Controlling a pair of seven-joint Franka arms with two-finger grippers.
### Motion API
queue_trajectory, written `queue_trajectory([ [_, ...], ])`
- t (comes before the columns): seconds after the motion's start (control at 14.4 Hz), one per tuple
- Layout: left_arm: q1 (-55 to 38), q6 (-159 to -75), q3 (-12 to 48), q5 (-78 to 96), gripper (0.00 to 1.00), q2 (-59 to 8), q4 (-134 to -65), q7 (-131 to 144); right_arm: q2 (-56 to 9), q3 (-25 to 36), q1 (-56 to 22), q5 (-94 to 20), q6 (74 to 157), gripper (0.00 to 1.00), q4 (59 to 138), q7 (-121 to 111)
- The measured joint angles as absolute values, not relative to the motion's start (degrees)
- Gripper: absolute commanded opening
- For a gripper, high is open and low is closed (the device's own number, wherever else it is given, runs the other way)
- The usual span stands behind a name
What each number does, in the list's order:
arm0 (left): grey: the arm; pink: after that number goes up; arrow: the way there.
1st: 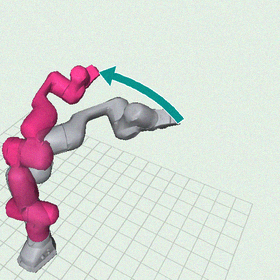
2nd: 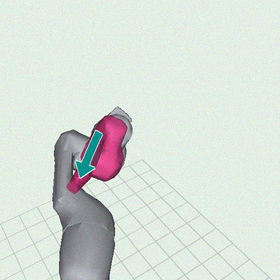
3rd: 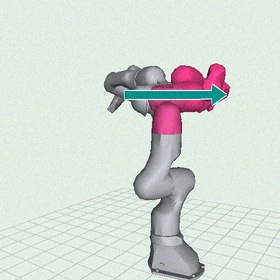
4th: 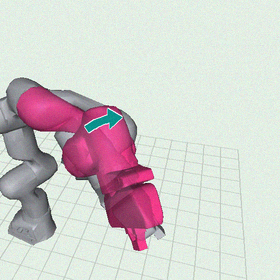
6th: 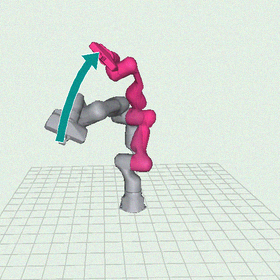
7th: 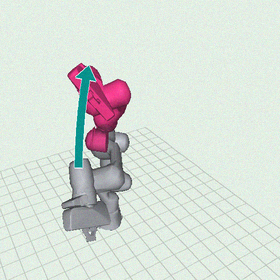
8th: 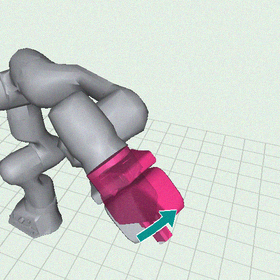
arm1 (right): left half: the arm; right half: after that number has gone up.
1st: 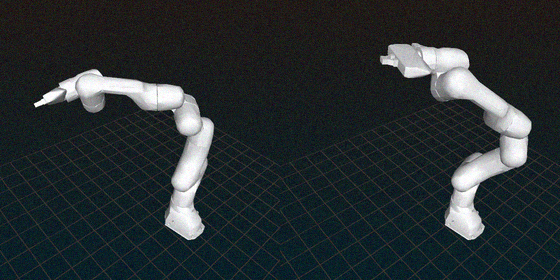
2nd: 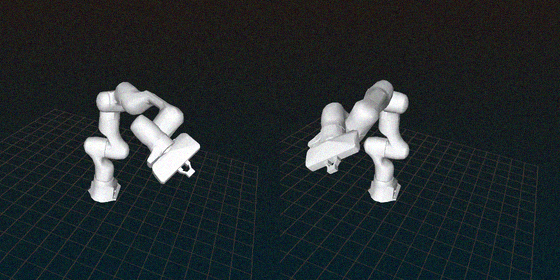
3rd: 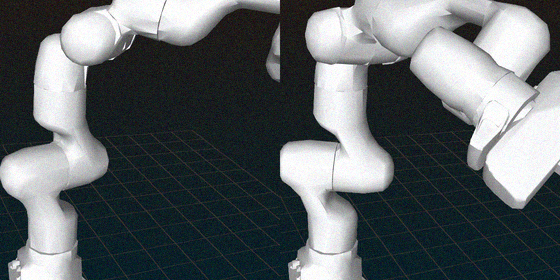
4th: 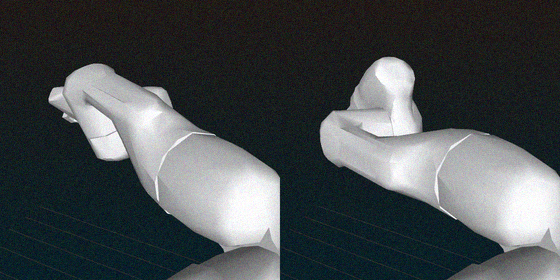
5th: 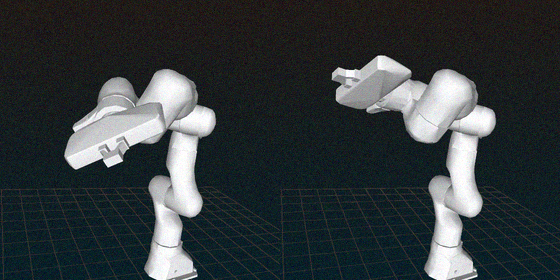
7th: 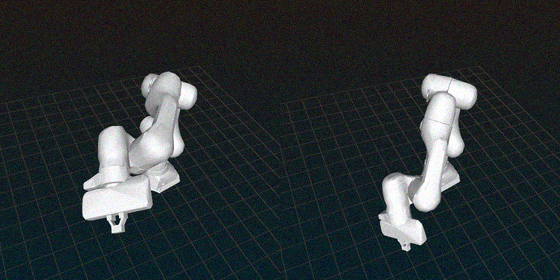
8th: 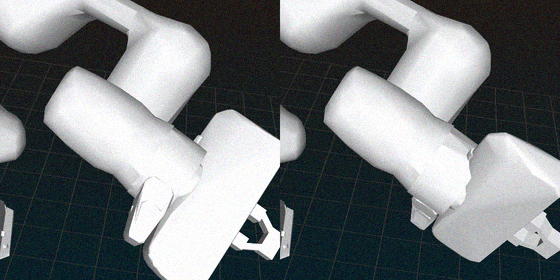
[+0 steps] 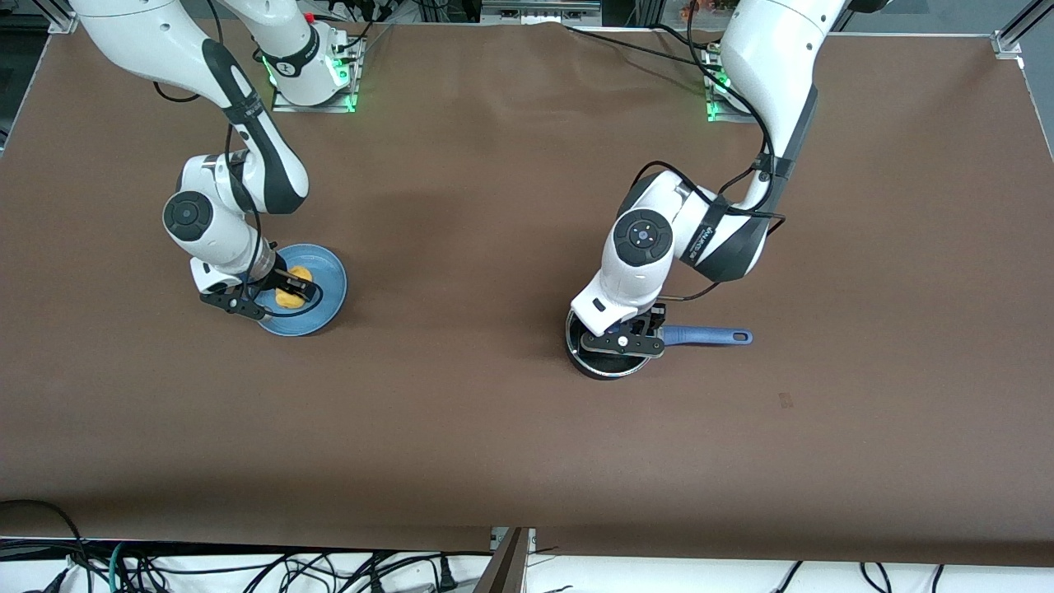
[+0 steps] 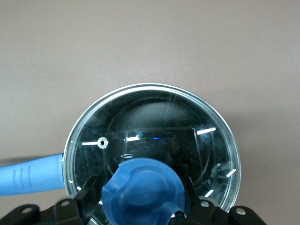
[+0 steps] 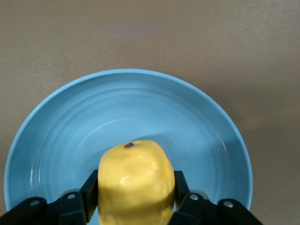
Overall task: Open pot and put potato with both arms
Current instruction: 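Grasp the lid knob with the left gripper while the right gripper grasps the potato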
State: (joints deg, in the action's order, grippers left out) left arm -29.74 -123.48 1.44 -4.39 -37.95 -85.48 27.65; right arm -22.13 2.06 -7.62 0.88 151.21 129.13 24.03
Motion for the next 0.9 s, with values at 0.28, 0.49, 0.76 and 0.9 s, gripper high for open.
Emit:
queue_trajectory([
  [0.28, -29.81, -123.48, 1.43, -4.53, 0.50, -38.05, -85.03, 27.65, -22.12, 2.06, -7.62, 0.88, 151.21, 0.66, 129.13, 24.02],
  [0.49, -29.83, -123.48, 1.38, -4.72, 0.33, -38.12, -84.81, 27.65, -22.09, 2.06, -7.62, 0.88, 151.28, 0.66, 129.13, 24.00],
  [0.76, -29.86, -123.54, 1.35, -4.73, 0.11, -38.27, -84.76, 27.65, -21.76, 2.06, -7.62, 0.88, 151.61, 0.66, 128.94, 23.92],
  [0.9, -29.86, -123.54, 1.35, -4.73, 0.00, -38.27, -84.75, 27.65, -21.11, 2.05, -7.62, 0.88, 151.63, 0.66, 128.61, 23.87],
])
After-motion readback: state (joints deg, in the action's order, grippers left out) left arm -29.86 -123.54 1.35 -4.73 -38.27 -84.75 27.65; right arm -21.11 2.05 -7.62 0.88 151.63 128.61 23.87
